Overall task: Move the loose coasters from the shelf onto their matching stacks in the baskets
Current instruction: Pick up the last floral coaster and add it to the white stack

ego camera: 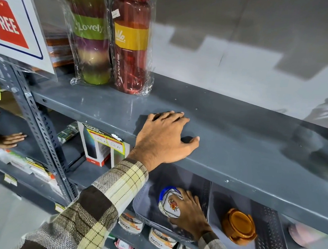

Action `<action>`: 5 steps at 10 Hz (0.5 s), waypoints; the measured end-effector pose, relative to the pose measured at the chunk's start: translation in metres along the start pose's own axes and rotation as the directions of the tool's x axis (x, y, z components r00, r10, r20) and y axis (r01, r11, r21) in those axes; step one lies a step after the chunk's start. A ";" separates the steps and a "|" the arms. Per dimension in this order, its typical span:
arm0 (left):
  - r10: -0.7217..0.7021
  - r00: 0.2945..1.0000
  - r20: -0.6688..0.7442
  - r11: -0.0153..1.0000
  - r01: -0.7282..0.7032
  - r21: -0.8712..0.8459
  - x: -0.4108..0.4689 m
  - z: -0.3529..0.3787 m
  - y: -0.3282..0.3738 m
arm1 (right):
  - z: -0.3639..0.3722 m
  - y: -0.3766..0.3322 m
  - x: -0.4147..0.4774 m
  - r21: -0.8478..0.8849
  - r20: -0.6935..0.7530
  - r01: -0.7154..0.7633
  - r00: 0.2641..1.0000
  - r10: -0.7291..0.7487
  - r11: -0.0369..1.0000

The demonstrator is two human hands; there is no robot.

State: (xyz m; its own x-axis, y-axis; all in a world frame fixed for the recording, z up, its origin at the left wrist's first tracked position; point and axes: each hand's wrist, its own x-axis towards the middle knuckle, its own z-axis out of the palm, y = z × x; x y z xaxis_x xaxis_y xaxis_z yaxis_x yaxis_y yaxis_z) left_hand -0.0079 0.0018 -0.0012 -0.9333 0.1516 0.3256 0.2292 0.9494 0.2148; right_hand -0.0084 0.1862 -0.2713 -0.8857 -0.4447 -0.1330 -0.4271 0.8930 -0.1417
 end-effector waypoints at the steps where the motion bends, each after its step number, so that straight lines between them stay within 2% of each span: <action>1: 0.000 1.000 0.000 1.000 0.000 0.001 0.000 0.000 -0.001 | -0.009 0.003 0.008 0.077 0.121 -0.001 0.993 -0.008 0.997; 3: 0.000 1.000 -0.004 1.000 0.000 0.005 0.000 0.001 0.000 | -0.011 0.007 0.029 -0.033 0.243 0.043 0.969 -0.034 0.999; 5: 0.006 1.000 -0.006 1.000 -0.006 0.006 0.000 0.001 -0.001 | -0.012 0.005 0.044 -0.015 0.218 0.045 0.975 -0.041 0.999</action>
State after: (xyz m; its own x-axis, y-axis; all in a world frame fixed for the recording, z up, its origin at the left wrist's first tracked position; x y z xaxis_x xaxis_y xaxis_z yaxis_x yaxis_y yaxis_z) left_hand -0.0084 0.0008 -0.0020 -0.9301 0.1555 0.3328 0.2330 0.9501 0.2073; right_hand -0.0519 0.1715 -0.2659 -0.8068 -0.4849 -0.3377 -0.4693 0.8730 -0.1324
